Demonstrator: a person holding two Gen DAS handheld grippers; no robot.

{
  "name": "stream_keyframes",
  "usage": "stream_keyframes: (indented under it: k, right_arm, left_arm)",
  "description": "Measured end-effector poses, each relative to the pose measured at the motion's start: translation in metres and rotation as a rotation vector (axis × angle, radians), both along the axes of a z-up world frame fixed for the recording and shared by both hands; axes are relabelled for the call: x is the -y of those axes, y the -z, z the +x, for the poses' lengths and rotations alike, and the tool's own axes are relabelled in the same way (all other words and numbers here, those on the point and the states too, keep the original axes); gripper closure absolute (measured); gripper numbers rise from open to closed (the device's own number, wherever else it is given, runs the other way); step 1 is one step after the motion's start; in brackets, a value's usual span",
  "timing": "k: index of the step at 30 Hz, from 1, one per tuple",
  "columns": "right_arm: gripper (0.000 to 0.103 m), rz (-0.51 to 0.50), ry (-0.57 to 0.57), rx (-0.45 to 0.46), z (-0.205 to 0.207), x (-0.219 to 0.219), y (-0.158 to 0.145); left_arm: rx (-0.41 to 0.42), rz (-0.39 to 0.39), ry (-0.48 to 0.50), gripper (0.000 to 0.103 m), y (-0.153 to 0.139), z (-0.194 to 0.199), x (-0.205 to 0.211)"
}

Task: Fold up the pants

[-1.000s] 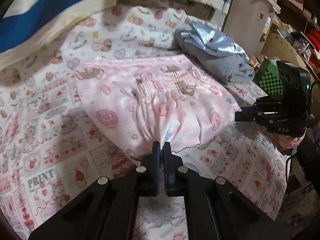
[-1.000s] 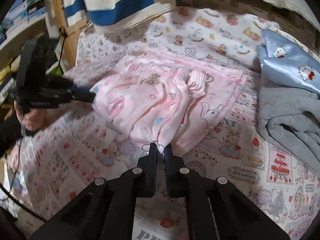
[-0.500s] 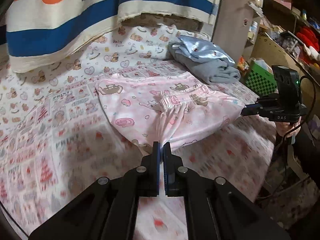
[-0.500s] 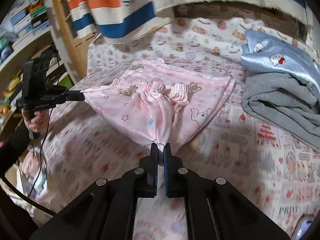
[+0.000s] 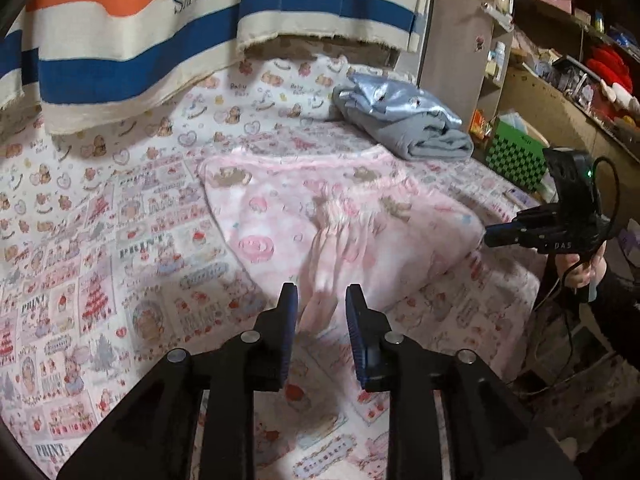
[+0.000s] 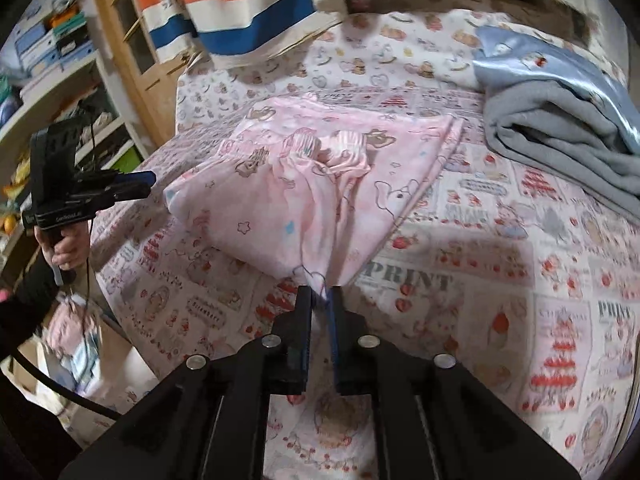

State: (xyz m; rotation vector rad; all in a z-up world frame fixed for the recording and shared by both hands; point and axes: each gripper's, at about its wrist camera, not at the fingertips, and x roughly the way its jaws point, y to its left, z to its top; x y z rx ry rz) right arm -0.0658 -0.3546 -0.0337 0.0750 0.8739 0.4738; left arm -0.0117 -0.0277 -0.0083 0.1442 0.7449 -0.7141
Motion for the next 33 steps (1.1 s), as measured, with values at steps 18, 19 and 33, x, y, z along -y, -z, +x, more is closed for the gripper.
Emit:
stream_keyframes:
  k: [18,19,33]
  right_arm:
    - [0.093,-0.004,-0.011,0.011,0.087,-0.052,-0.004]
    - [0.093,-0.005,-0.005,0.011,0.089,-0.052,-0.002]
    - [0.093,-0.06,0.026,0.018,0.103,-0.051,0.003]
  left_arm:
    - [-0.109,0.044,0.036,0.099,0.024,0.072,0.077]
    - [-0.077,0.048,0.04,0.099,0.02,0.07,0.078]
    - [-0.057,0.134,-0.003,0.082,0.037,0.1,0.087]
